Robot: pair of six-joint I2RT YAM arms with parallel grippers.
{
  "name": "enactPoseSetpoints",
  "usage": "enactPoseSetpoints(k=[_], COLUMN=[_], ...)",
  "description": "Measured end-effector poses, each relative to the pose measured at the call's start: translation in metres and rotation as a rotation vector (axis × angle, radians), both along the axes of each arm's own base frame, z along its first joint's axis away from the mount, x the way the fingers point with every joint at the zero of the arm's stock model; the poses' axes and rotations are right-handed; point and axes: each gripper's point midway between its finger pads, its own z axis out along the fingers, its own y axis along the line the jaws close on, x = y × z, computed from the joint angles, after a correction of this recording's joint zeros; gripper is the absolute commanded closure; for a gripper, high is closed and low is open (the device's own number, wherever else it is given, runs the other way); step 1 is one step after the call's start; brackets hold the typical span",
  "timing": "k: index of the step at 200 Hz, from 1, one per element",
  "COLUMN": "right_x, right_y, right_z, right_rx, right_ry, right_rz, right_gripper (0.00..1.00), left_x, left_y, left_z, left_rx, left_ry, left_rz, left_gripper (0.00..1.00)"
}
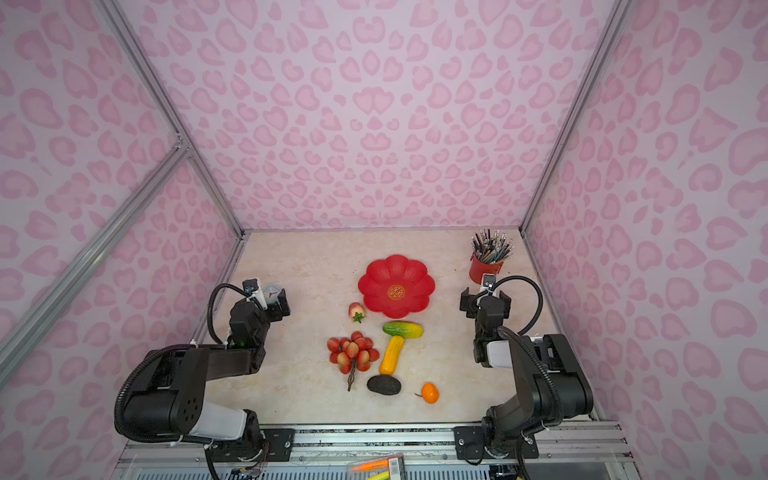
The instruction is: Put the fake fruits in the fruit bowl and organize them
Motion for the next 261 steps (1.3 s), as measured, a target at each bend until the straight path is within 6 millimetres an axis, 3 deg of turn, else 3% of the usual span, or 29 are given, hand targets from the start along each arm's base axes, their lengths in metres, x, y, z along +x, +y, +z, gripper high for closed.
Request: enactPoseSetpoints(k=[157, 182, 215, 235, 248, 261], right_x=[0.0, 0.0, -0.002, -0.004, 0.005, 0.016], right_y=[0.0, 0.0, -0.001, -0.004, -0.004, -0.001], right_z=[0.0, 0.0, 0.0, 0.015, 0.042, 0.072], right_rx=[0.004, 0.004, 0.001, -0.005, -0.008, 0.026], right_ry=[-0.001, -0.001, -0.001, -0.018, -0.045, -0.082], right_rz=[-0.002, -0.002, -0.007, -0.028, -0.044, -0.06], right_gripper=[0.01, 0.01, 0.01, 0.01, 0.01, 0.01], left_x=[0.002, 0.002, -0.001, 0.002, 0.002, -0.012], left_y=[0.002, 0.003, 0.001, 0.0, -0.003, -0.017], left_z=[-0.001, -0.001, -0.001, 0.032, 0.076, 0.112], left_rx=[-0.021, -0.021, -0.024, -0.028, -0.049, -0.079], left_ry=[0.008, 0.007, 0.013, -0.01, -0.082, -0.142], left_rz=[-0.01, -0.009, -0.018, -0.006, 0.012, -0.005], left_gripper=[0.04, 0.0, 0.1, 0.12, 0.14, 0.15])
